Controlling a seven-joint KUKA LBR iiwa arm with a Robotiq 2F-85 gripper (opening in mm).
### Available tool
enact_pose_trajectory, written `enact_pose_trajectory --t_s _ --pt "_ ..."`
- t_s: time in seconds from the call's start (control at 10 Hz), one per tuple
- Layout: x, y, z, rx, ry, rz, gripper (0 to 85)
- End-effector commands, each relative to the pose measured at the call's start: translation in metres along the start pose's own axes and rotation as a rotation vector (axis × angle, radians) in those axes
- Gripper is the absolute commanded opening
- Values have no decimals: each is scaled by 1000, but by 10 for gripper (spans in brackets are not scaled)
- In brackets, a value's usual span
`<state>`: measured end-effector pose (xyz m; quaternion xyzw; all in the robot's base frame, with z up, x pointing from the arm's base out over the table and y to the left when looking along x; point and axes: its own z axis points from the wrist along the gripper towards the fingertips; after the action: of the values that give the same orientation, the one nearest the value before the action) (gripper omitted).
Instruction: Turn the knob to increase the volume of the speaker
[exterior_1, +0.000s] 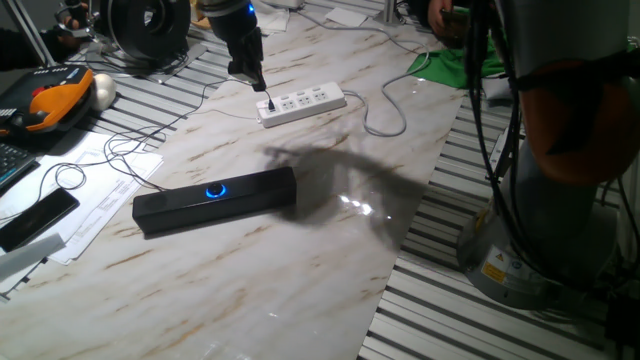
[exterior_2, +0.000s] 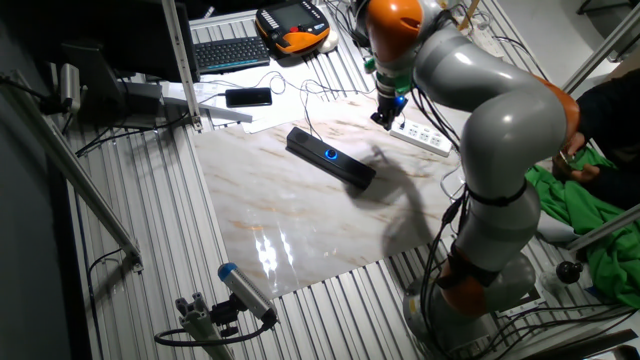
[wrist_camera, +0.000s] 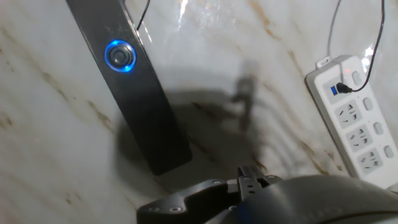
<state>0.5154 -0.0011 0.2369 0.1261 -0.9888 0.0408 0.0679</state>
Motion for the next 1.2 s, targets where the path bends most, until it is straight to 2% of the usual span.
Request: enact_pose_trajectory --t_s 0.0,0.1,0.2,0.4,0.5,0.6,0.8,1.0,1.1 --pt "0 0 0 5 -30 57 0" --pt "0 0 0 27 -12 72 0" --pt "0 0 0 18 8 98 0" --pt "0 0 0 -32 10 116 0" --pt "0 0 0 -41 16 119 0" --pt "0 0 0 -38 26 132 0" --pt "0 0 0 -12 34 114 0" --pt "0 0 0 -45 62 113 0" --pt "0 0 0 -36 61 108 0"
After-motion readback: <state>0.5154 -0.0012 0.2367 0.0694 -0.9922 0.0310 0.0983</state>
